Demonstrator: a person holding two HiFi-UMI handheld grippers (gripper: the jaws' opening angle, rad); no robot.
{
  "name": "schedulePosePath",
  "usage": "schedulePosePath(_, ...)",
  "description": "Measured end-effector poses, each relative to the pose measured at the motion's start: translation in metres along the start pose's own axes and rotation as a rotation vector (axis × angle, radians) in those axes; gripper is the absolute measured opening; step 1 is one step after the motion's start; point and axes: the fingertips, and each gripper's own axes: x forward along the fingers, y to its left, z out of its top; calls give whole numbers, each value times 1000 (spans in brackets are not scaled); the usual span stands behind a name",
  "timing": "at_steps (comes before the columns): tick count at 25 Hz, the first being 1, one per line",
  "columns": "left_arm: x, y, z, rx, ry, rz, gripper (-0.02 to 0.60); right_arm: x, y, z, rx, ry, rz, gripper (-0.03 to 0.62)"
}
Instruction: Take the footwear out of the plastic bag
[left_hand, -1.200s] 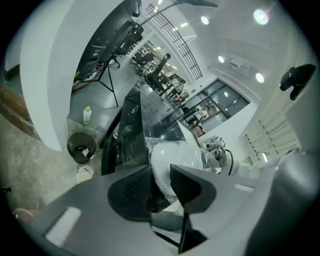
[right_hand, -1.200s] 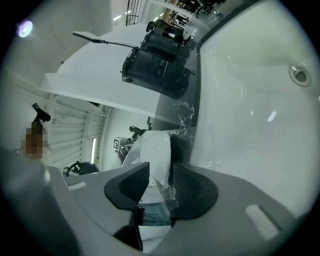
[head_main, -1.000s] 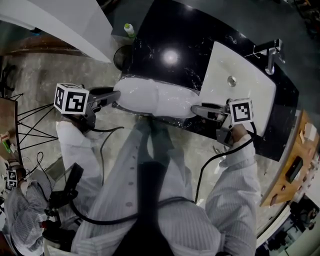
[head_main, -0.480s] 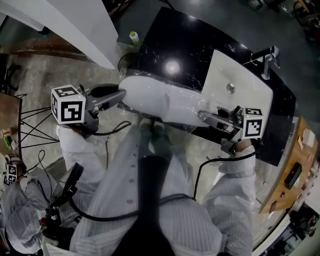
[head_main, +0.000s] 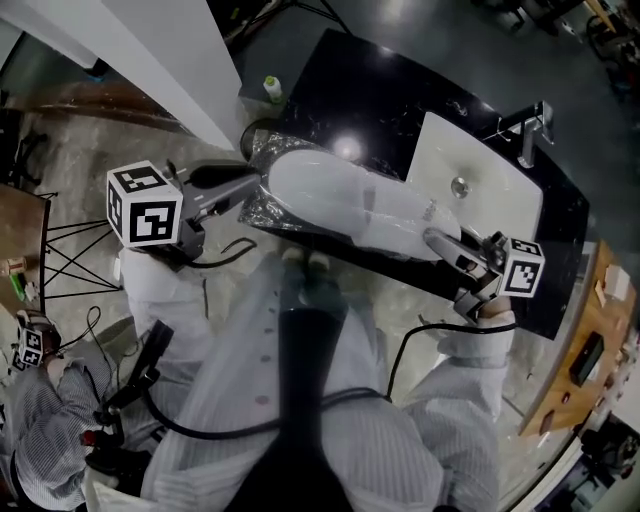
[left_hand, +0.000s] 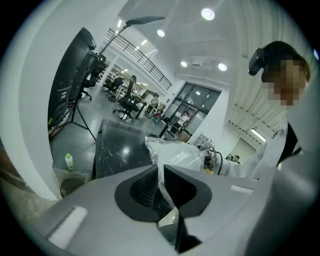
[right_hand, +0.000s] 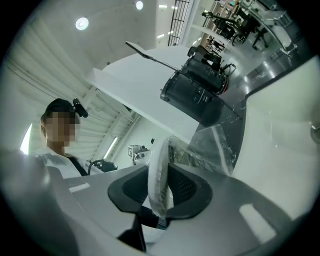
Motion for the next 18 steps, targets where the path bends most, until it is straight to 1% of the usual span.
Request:
schedulePosePath(3, 1, -8, 6, 12, -5, -27, 29, -11, 0, 3, -13, -22, -11, 104)
schedulePosePath(6, 1, -14, 13, 15, -10, -54, 26, -18, 2, 3, -15, -39, -3, 104)
schedulePosePath(11, 2, -21, 15, 35, -8, -62, 26, -28, 7, -5, -10, -47, 0, 109)
schedulePosePath(15, -2, -23, 16, 40, -11, -41, 18, -38, 11, -10, -3, -61, -4, 109)
schedulePosePath(18, -5, -14, 17, 28, -29, 3, 2, -47, 11, -11, 6, -88, -8, 110)
